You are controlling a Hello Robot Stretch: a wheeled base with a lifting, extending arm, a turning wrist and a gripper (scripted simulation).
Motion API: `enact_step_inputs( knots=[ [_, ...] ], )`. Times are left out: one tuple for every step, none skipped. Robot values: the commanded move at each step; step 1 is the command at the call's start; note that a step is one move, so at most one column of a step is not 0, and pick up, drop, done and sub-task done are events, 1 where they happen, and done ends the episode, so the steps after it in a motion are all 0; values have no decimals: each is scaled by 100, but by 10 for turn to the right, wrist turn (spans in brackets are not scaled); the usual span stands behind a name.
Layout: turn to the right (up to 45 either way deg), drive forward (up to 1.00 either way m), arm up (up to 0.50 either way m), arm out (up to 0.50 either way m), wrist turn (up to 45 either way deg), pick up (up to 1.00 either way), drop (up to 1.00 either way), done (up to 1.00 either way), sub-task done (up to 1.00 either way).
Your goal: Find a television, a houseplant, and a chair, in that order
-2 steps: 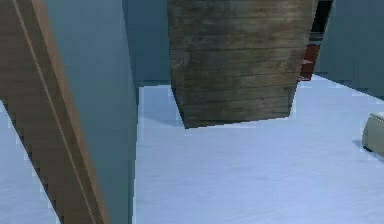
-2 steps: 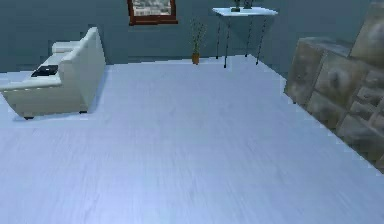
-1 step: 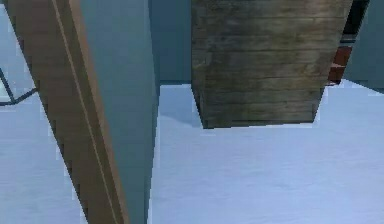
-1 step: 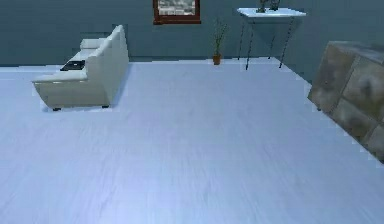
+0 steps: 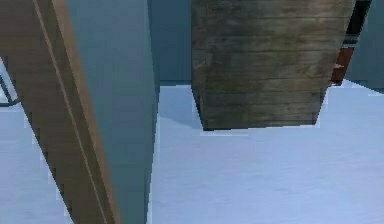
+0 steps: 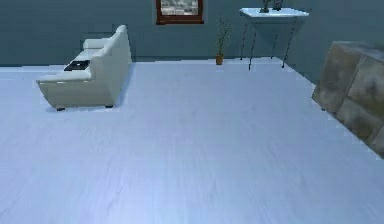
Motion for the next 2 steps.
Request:
enact_step_inputs(
  knots=[
    [420, 0, 0, 0, 0, 0, 0, 0, 0],
    [30, 0, 0, 0, 0, 0, 0, 0, 0]
  ],
)
